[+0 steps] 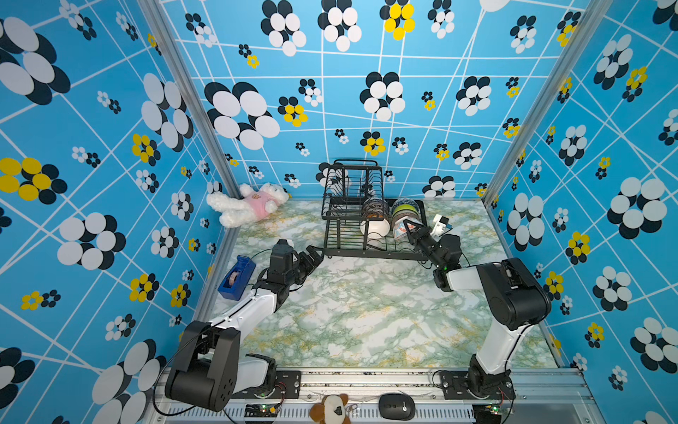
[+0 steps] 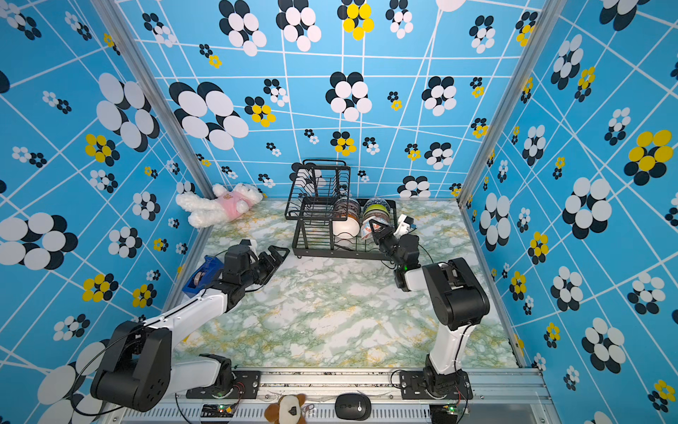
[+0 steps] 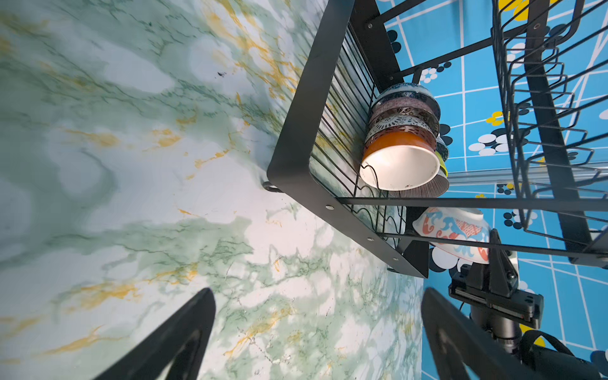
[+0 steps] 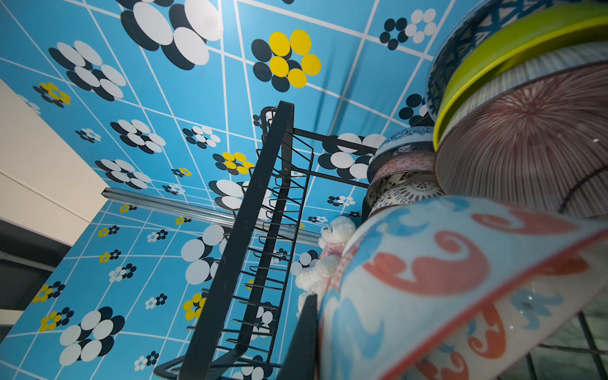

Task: Load bowls into a dish rack
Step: Place the bowl in the dish rack.

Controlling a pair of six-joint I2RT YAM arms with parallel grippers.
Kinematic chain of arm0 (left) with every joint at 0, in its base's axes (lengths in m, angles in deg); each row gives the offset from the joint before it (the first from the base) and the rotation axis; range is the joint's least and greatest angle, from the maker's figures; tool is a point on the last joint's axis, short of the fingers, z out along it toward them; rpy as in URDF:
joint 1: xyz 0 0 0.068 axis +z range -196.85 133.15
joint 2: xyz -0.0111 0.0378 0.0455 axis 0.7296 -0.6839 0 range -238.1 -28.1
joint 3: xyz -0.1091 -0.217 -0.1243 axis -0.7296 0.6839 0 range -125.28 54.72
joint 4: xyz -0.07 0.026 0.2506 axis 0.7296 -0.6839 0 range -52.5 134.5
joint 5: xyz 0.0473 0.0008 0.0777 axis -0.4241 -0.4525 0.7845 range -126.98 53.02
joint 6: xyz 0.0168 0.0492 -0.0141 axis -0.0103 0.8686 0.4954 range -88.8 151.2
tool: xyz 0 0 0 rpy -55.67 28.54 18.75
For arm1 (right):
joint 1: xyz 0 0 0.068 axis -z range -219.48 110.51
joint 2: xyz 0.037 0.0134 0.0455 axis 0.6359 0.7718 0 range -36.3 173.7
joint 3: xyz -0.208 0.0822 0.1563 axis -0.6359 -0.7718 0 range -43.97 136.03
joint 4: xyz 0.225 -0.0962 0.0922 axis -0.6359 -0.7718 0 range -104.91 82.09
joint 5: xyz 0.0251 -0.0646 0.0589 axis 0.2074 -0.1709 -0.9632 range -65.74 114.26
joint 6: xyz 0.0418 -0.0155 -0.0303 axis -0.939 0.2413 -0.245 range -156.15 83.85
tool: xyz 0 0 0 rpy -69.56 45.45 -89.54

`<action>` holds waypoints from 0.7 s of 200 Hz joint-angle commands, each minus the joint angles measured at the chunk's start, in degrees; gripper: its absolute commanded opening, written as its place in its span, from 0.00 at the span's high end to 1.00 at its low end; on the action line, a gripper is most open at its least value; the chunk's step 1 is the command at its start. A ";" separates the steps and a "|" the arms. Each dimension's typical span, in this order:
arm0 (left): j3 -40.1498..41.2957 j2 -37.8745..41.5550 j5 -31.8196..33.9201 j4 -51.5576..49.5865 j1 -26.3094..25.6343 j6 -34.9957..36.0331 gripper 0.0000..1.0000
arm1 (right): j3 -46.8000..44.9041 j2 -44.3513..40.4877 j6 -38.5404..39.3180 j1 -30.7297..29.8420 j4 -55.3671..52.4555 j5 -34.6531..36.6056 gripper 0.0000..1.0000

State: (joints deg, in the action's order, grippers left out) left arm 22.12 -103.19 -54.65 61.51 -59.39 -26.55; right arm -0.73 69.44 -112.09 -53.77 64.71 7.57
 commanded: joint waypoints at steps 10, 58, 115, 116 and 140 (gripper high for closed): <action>0.18 -1.67 -0.40 3.91 -1.44 -1.04 0.01 | 3.54 1.85 1.94 -0.63 2.53 0.52 1.00; -0.09 -4.56 -0.08 5.84 -3.76 -2.10 0.01 | 7.05 5.64 2.71 -1.26 2.60 0.09 1.00; -1.06 -5.59 -0.51 6.10 -4.05 -1.92 0.01 | 8.98 8.36 4.08 -1.60 1.65 0.44 1.00; -1.06 -5.64 -0.52 6.10 -4.07 -1.92 0.01 | 8.97 8.40 4.06 -1.61 1.69 0.48 1.00; -1.73 -6.10 -0.53 5.92 -3.99 -1.49 0.01 | 8.74 8.79 4.24 -1.54 1.11 1.39 1.00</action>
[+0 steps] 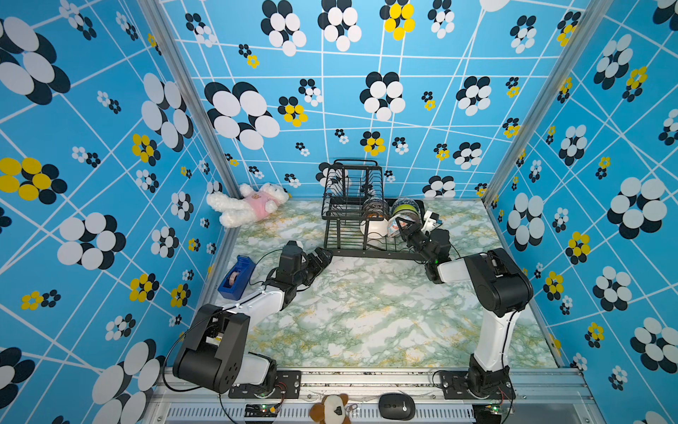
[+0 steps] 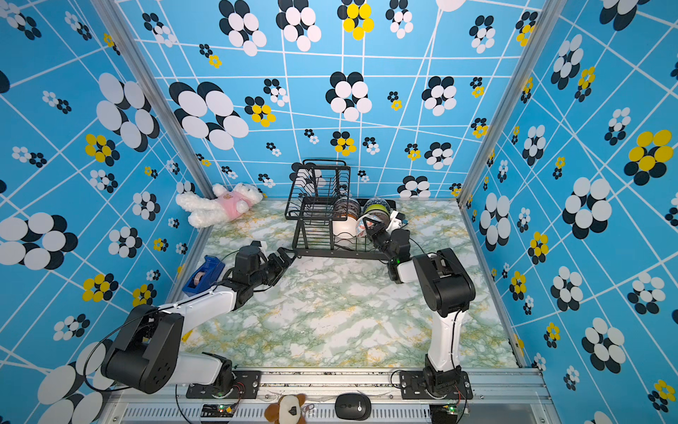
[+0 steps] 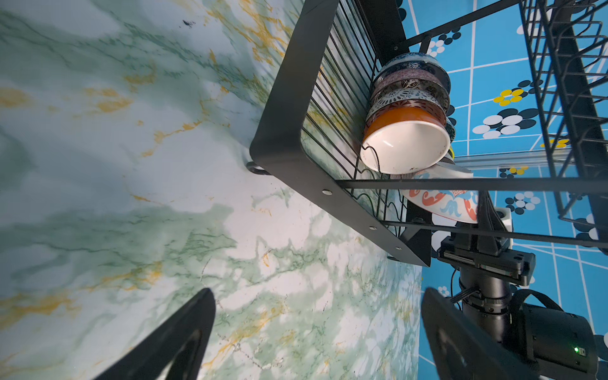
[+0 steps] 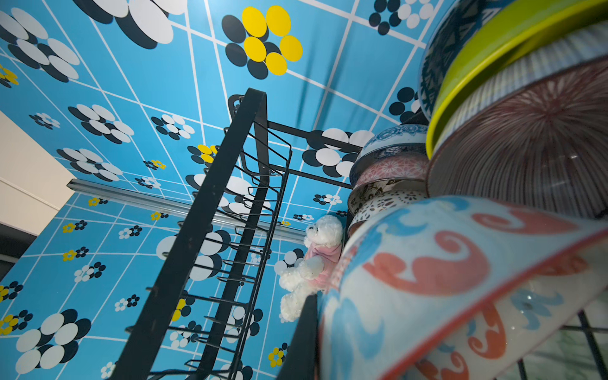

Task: Load bowls into a dish rack
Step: Place the bowl in the dish rack.

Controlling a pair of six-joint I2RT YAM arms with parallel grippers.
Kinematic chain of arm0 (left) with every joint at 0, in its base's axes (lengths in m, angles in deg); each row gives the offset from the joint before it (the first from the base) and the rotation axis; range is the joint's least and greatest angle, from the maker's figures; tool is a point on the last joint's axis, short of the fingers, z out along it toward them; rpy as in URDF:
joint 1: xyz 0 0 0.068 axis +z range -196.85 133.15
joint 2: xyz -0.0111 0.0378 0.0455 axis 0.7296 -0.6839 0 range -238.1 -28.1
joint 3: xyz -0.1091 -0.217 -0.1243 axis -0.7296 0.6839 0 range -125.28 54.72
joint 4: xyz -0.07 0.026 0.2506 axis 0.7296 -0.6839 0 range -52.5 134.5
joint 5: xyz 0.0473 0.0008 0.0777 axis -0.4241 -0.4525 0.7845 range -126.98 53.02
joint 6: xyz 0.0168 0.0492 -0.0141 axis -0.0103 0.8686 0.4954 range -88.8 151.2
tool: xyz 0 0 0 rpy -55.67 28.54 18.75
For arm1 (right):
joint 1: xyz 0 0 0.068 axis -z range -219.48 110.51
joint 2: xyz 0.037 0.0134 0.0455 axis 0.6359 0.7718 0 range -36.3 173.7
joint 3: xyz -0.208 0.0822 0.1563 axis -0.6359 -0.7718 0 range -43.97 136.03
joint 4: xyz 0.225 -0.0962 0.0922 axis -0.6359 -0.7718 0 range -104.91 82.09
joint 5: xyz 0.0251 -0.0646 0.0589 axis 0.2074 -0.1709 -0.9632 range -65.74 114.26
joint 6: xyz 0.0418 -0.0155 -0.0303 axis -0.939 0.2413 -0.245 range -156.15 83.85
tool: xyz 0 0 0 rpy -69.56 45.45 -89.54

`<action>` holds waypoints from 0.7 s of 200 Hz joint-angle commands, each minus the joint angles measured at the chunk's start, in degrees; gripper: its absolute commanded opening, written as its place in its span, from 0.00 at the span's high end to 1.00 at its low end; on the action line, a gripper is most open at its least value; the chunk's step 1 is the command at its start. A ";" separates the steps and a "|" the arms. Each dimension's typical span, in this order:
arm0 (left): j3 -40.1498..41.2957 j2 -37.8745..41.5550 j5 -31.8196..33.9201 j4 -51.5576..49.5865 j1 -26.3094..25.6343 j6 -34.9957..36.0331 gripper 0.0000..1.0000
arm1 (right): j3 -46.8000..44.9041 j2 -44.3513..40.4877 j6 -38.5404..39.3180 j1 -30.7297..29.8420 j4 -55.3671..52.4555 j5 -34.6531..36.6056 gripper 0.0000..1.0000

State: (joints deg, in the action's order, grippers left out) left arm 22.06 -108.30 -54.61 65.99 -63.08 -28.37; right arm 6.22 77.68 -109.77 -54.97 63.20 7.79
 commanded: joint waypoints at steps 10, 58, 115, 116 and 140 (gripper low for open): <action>-2.18 -1.48 -0.86 1.28 -0.30 0.57 0.01 | 1.75 0.70 2.32 -0.39 2.57 1.43 1.00; -2.86 -2.00 -0.90 1.18 -0.55 0.51 0.01 | 0.96 1.67 2.36 -0.08 2.92 2.85 1.00; -2.19 -1.53 -0.71 0.82 -1.07 0.48 0.01 | 0.25 1.73 2.17 0.85 3.07 4.15 1.00; -2.21 -1.49 -0.68 0.78 -1.08 0.49 0.01 | 0.25 1.76 2.17 0.87 3.07 4.15 1.00; -2.15 -0.69 0.04 -0.04 -1.07 1.29 0.01 | 0.51 2.33 1.82 0.91 3.20 4.41 1.00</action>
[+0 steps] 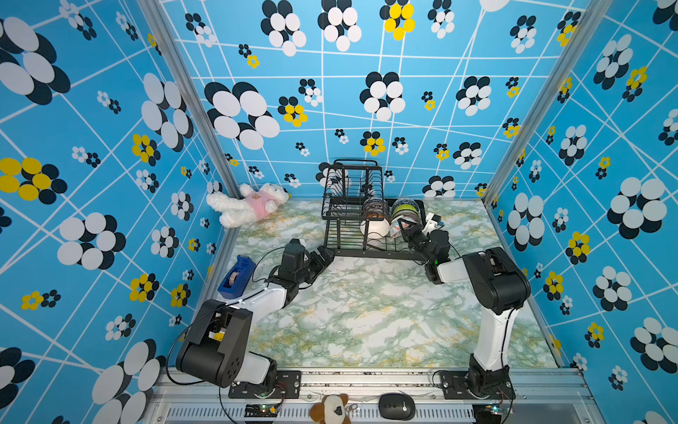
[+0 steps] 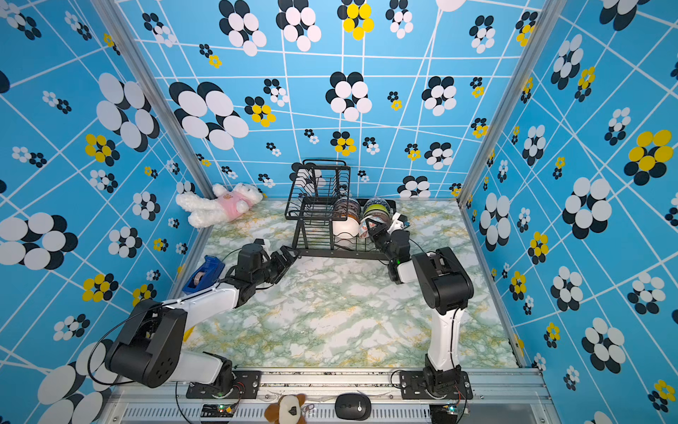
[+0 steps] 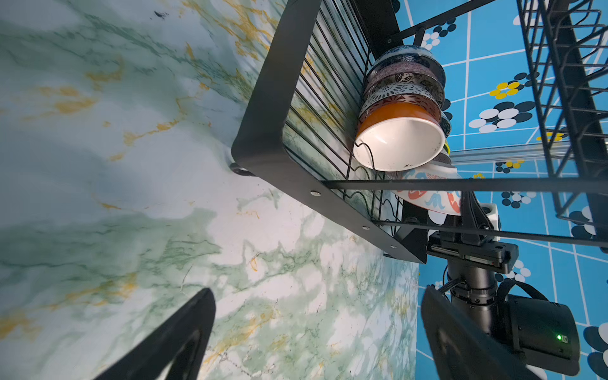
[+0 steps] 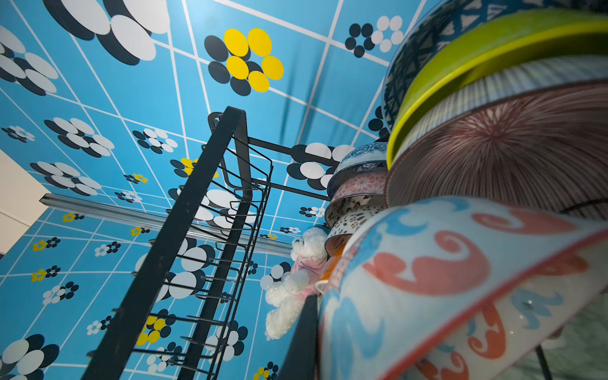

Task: Load bowls into a dish rack
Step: Place the bowl in the dish rack.

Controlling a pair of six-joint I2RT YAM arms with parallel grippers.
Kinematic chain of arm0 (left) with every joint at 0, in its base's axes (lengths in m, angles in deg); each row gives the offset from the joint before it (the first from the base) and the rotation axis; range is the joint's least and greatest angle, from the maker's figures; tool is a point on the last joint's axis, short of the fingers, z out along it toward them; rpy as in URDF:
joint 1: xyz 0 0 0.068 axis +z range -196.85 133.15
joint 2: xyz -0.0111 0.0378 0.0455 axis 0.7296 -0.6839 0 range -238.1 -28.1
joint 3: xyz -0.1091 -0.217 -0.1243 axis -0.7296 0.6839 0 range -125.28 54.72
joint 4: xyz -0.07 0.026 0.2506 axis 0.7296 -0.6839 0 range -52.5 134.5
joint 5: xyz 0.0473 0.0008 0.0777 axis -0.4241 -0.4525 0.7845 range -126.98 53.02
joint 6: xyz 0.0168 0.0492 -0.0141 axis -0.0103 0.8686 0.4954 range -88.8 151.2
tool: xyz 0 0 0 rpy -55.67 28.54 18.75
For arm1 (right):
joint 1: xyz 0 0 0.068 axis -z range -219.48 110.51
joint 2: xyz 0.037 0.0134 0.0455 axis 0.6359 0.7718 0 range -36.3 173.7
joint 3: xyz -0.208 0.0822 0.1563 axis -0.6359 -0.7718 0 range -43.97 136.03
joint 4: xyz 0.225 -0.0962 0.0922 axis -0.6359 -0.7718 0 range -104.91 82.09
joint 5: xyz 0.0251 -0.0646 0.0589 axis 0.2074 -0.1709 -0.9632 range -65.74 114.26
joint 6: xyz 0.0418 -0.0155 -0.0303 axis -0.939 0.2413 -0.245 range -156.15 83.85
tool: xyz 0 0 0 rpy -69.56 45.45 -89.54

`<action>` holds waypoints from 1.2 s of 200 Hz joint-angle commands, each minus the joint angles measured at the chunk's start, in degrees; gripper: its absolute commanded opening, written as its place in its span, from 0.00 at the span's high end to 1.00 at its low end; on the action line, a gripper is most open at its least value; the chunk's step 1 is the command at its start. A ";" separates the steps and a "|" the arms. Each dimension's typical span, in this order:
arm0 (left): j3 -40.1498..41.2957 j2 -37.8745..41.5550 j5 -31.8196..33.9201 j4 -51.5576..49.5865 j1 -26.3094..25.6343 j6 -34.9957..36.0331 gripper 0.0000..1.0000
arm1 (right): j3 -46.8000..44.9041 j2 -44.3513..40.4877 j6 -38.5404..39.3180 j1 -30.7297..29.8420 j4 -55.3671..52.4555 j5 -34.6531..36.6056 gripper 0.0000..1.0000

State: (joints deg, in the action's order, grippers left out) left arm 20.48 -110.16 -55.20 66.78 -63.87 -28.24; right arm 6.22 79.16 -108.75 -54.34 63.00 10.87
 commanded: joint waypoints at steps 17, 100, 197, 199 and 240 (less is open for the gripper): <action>-0.58 1.01 0.64 -0.79 -0.25 1.34 0.01 | 0.52 1.13 0.75 0.32 3.85 1.68 1.00; -0.83 0.06 0.01 -0.26 0.13 1.56 0.01 | 3.17 3.04 -0.22 0.34 5.07 4.11 1.00; -1.51 -1.88 -0.50 0.57 0.58 1.52 0.01 | 5.14 4.86 -3.73 0.17 1.78 8.29 1.00; -1.46 -1.87 -0.50 0.63 0.65 1.52 0.01 | 5.10 4.86 -3.70 0.17 1.71 8.35 1.00; -1.43 -2.20 -0.85 1.01 0.76 1.39 0.01 | 3.23 5.23 -4.07 0.17 0.98 9.05 1.00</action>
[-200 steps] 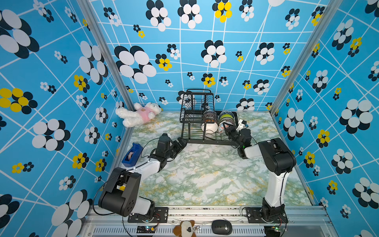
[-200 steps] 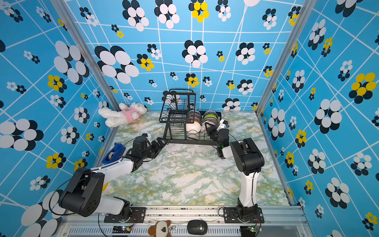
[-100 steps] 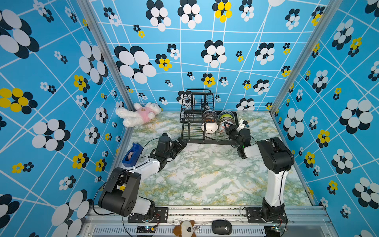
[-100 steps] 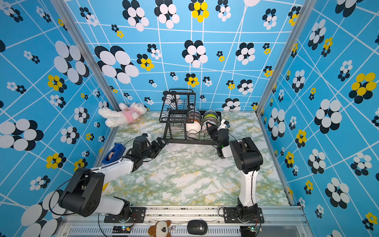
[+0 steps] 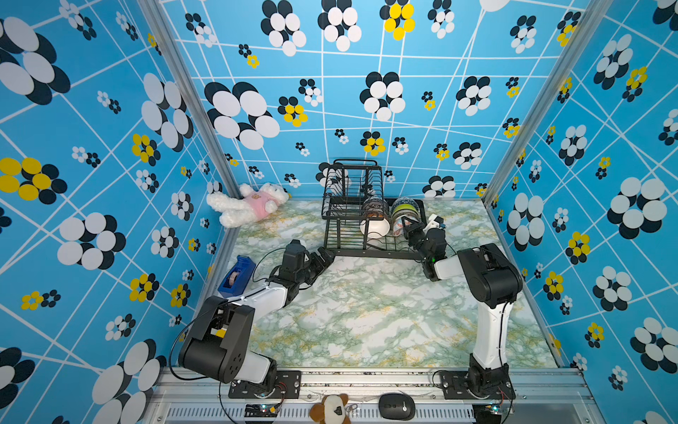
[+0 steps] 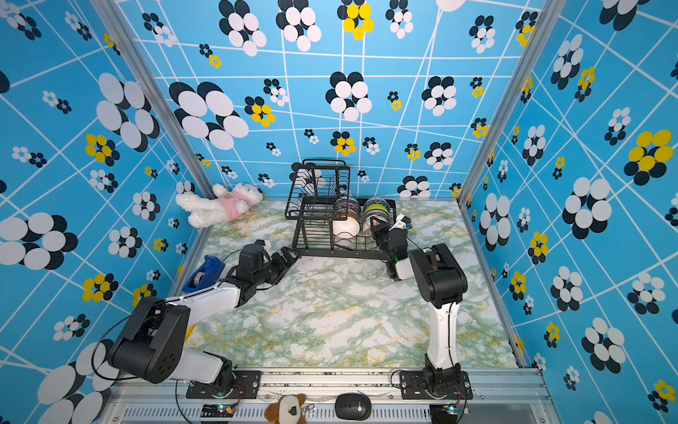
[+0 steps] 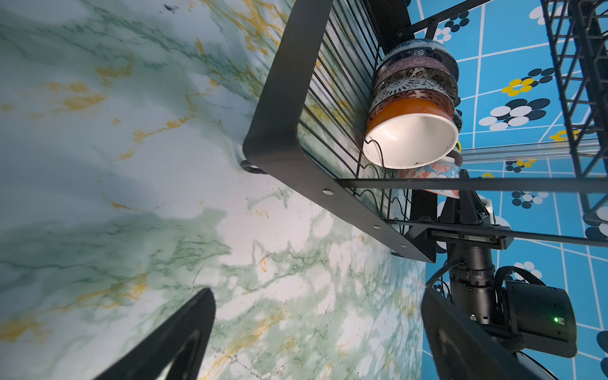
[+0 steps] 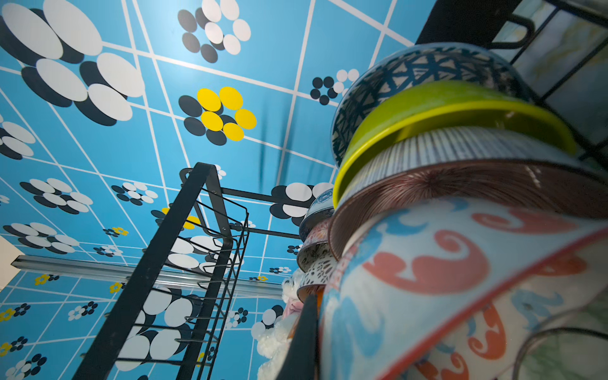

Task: Load bowls into a dish rack
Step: Place the bowl in the dish rack.

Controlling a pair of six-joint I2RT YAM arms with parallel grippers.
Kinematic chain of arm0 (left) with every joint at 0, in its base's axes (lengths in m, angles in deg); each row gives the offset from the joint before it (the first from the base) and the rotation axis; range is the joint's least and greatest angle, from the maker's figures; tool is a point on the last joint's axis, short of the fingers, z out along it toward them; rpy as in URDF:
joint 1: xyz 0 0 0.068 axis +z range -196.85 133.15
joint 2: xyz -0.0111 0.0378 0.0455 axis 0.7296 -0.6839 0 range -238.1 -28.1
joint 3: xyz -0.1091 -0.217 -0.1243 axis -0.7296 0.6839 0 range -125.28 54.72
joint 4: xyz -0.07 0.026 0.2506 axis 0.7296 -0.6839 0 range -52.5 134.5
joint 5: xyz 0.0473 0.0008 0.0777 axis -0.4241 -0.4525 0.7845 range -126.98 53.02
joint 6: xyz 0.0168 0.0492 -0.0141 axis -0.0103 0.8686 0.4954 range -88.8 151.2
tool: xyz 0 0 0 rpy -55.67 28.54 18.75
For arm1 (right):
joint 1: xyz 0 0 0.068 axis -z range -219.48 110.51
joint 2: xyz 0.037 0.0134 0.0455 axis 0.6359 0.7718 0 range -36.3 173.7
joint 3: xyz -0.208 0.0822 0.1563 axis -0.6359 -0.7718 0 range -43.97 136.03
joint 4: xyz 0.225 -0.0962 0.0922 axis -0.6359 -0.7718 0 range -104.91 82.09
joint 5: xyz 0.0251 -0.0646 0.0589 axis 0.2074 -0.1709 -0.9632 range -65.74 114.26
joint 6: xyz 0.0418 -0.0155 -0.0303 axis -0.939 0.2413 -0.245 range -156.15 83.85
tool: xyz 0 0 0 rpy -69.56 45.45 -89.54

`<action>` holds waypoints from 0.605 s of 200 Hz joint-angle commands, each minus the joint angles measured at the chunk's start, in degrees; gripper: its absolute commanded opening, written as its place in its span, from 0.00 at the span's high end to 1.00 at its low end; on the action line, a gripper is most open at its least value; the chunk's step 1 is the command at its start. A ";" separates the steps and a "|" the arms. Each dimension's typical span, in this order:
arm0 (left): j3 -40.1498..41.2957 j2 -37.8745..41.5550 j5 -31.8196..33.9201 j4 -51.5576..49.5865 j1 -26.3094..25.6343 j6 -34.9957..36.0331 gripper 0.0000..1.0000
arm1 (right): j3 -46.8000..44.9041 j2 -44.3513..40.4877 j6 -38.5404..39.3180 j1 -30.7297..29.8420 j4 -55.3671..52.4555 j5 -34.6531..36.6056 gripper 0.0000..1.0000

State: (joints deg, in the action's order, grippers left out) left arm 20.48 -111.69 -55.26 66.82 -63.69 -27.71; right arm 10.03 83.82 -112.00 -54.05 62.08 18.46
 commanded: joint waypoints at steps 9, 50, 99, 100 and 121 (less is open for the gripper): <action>-1.39 -0.53 -0.74 0.94 0.55 0.90 0.01 | -0.87 0.41 -1.16 -0.11 1.90 1.71 1.00; -1.14 0.40 -0.72 0.44 0.72 1.00 0.01 | -1.13 -1.77 -2.38 -0.18 -3.41 2.37 1.00; -0.50 1.56 -0.62 0.05 0.76 1.11 0.01 | -1.50 -3.05 -4.68 -0.19 -7.06 2.82 0.97; -0.49 1.62 -0.62 0.02 0.76 1.09 0.01 | -1.51 -3.05 -4.71 -0.15 -7.11 2.82 0.97; -0.49 2.26 -0.54 -0.52 0.84 1.30 0.01 | -1.40 -3.04 -5.40 -0.19 -8.13 2.56 0.94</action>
State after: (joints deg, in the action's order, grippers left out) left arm 20.48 -111.45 -55.46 66.76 -63.37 -27.69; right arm 9.72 82.36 -115.78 -54.03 58.57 21.58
